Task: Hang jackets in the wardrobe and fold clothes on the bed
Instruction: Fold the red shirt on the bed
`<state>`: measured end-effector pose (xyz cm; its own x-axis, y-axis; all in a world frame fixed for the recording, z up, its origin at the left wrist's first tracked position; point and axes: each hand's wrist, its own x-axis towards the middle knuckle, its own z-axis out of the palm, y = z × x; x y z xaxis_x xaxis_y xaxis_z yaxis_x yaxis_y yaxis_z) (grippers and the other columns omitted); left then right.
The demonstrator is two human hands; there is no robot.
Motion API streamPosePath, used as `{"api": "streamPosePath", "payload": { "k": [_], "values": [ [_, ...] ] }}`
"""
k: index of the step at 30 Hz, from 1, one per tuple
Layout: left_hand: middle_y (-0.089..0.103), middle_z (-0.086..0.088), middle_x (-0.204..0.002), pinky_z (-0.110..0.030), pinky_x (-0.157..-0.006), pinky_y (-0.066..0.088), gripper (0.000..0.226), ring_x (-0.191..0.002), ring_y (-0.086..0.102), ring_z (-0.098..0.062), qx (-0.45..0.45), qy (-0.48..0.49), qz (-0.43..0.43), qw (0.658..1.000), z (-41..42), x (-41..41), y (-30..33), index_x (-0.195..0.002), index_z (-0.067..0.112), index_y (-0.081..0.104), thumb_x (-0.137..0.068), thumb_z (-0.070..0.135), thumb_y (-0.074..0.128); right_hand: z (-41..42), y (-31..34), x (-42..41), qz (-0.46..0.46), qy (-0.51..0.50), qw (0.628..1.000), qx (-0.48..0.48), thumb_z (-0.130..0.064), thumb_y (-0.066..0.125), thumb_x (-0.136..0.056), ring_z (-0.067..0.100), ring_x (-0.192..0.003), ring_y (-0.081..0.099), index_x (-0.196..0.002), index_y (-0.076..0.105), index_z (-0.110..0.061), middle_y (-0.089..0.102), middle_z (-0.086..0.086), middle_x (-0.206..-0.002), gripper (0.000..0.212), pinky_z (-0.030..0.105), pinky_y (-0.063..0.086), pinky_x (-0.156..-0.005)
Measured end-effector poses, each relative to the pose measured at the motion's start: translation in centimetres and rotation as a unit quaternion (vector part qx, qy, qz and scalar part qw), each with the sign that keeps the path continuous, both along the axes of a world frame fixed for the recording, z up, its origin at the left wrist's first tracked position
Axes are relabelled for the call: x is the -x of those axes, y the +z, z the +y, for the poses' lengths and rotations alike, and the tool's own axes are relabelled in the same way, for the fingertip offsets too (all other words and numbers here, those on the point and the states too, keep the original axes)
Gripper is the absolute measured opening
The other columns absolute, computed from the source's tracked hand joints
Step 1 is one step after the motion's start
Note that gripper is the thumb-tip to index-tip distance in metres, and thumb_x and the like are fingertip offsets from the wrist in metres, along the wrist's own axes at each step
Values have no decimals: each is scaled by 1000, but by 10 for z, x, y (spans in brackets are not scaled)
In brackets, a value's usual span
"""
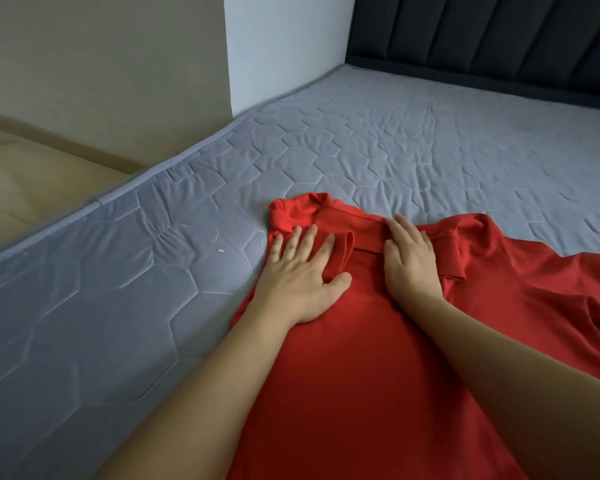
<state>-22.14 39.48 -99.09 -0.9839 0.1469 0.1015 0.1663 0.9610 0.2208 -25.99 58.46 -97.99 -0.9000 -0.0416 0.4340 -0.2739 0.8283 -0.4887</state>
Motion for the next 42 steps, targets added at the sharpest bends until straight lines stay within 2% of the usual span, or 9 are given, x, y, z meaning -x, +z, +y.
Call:
{"api": "streamPosePath", "payload": {
  "k": [11,15,22,28,32,35,38,40,42],
  "values": [
    [-17,-1,-163,-56,-117,-9,70,-149,-15,-27,156,116,-150,969,40,1,29,-156,28,-6,-96,57,18,123,24,-73,-207,-77,954,-200,-64,13,-93,19,-150,-5,-154,2,-37,-6,-5,-163,67,46,-7,-119],
    [-9,-9,-164,-52,-119,-4,73,-149,-11,-33,7,209,-163,964,108,-3,62,-155,8,5,-93,33,34,219,17,-118,-216,-197,939,-179,-65,22,-94,23,-150,3,-155,7,-31,4,1,-163,71,49,0,-118],
    [65,-6,-125,-24,-94,41,34,-118,57,-23,-93,-75,-34,992,270,10,108,-116,16,67,-87,10,50,262,-9,-147,0,-213,974,74,-16,52,-90,24,-138,37,-138,48,-4,43,12,-148,49,36,21,-118],
    [55,-1,-51,-16,-43,34,28,-51,55,-20,-31,-89,-155,983,396,21,100,-70,17,56,-90,35,57,288,-6,-149,59,-221,811,538,3,40,-87,15,-127,48,-130,55,-12,54,4,-136,48,35,34,-112],
    [67,-20,-112,-30,-75,46,30,-105,65,-34,151,-53,-63,985,413,18,79,-111,3,64,-88,20,52,290,-3,-147,47,-222,775,589,0,39,-89,10,-122,51,-130,55,-14,56,3,-133,46,23,36,-106],
    [66,-22,-108,-31,-78,52,27,-100,65,-35,-108,33,-37,993,401,22,89,-109,0,62,-91,11,46,288,-3,-152,42,-209,806,553,0,40,-88,9,-125,47,-133,53,-12,52,3,-137,48,18,30,-104],
    [56,-8,-65,-12,-35,36,20,-54,54,-20,-383,147,-90,907,356,28,105,-83,1,58,-95,8,42,276,2,-157,25,-170,897,408,-4,43,-92,15,-140,32,-140,45,-7,40,6,-150,48,22,21,-114],
    [62,-9,-67,-13,-38,43,17,-57,59,-21,-379,188,-118,898,312,33,106,-93,1,57,-96,6,42,262,5,-161,29,-118,954,274,-13,47,-95,16,-145,23,-146,39,-8,31,6,-156,52,29,12,-119],
    [61,-21,-115,-27,-83,54,35,-103,62,-33,-214,239,-46,946,278,37,95,-127,-3,46,-93,8,46,249,9,-163,18,-48,979,199,-25,46,-99,13,-147,16,-151,30,-12,22,2,-160,56,32,5,-120]
  ]
}}
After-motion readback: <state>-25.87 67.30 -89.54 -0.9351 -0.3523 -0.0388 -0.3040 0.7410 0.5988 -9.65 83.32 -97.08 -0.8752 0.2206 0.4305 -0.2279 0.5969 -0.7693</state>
